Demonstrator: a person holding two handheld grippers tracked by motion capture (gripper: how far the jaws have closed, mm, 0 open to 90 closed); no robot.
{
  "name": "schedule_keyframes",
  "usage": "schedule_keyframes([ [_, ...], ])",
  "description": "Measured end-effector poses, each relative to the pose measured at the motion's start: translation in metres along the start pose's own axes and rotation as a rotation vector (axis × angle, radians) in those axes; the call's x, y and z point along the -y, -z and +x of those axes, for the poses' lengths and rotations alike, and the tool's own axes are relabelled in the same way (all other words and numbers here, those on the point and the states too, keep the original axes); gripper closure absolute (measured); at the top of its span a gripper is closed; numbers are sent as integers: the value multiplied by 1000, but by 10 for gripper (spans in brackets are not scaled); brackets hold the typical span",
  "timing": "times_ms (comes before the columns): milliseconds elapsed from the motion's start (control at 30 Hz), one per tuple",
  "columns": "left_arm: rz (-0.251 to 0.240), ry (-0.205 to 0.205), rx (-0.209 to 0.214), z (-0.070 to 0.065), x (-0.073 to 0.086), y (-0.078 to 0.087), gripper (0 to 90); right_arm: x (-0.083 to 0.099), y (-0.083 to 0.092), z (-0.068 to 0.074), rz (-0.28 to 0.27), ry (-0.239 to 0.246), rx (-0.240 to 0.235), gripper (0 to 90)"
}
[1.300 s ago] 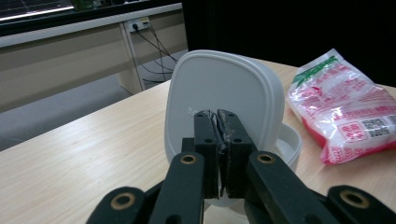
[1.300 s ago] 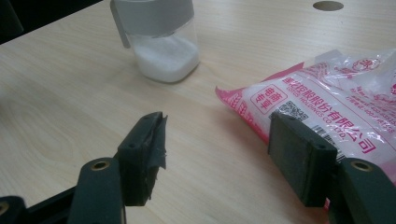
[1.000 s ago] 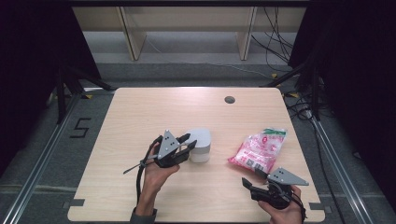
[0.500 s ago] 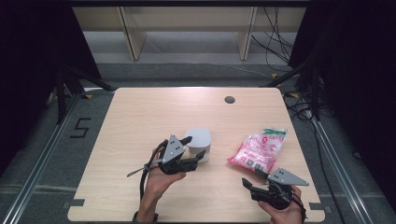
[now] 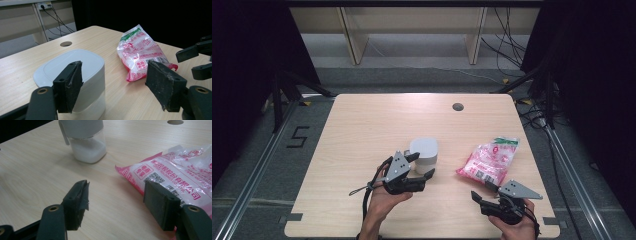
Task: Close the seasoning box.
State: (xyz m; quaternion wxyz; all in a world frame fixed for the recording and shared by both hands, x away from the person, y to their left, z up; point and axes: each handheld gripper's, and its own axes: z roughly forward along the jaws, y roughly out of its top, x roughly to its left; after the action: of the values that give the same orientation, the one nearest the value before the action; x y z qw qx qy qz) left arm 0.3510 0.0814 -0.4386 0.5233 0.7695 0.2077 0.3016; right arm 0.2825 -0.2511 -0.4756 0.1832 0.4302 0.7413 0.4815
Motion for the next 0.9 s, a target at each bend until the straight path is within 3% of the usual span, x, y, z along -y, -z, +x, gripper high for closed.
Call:
schedule_keyframes([
  [33, -10, -11, 10, -1, 1, 0, 284, 0, 0, -1, -2, 16, 3, 372],
  [133, -10, -63, 22, 1, 2, 1, 280, 0, 0, 1, 2, -8, -2, 372],
  [267, -11, -135, 38, 3, 4, 0, 270, 0, 0, -1, -4, 23, 7, 371],
  [333, -8, -183, 44, 5, 5, 0, 269, 0, 0, -1, -5, 25, 8, 368],
  [367, -7, -228, 42, 7, 5, 0, 268, 0, 0, -1, -5, 24, 7, 368],
  [433, -27, -267, 57, 9, 6, -1, 265, 0, 0, 0, 18, 1, 3, 365],
  [533, -11, -341, 53, 11, 4, 0, 247, 0, 0, 1, 20, -2, 2, 357],
  [733, -17, -371, 76, 9, 6, 0, 229, 0, 0, 1, 19, -7, -2, 353],
  [767, -16, -356, 78, 8, 8, 0, 224, 0, 0, -1, 14, 18, -4, 353],
  [833, -16, -260, 77, 2, 13, 1, 217, 0, -1, -1, 12, 20, -3, 351],
  [867, -16, 274, 91, -35, 24, 3, 209, 0, -1, -1, 12, 20, -3, 350],
  [900, -15, 283, 101, -36, 25, 3, 201, 0, -1, -1, 13, 18, -5, 350],
])
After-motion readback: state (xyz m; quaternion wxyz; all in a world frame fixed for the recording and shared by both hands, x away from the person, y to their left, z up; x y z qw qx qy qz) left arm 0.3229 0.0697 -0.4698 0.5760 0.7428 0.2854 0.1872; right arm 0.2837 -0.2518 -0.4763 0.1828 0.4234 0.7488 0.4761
